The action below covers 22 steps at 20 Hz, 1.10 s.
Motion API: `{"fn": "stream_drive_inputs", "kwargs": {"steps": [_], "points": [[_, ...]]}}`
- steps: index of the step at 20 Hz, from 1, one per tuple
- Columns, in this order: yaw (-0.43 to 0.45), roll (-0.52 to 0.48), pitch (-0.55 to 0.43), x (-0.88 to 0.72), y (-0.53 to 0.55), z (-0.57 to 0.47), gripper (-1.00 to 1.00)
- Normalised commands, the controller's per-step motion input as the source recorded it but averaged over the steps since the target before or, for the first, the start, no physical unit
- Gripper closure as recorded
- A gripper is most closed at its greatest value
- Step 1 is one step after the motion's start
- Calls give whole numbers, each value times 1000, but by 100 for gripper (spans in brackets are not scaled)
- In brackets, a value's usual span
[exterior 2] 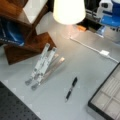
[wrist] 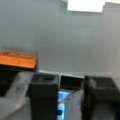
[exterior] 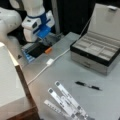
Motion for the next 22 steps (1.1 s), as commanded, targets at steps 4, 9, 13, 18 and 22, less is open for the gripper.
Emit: {"fn": "stream_drive_inputs", "kwargs": {"steps": [4,9,13,18,22], "points": [[-78,-11,-236,-352,66,-441,100],[-67,30,-313,-386,1,-559,100],[-57,79,-395,-437,-97,-615,100],[-44,107,-457,-534,-198,-654,100],[-19,116,-532,-660,-276,-713,100]]}}
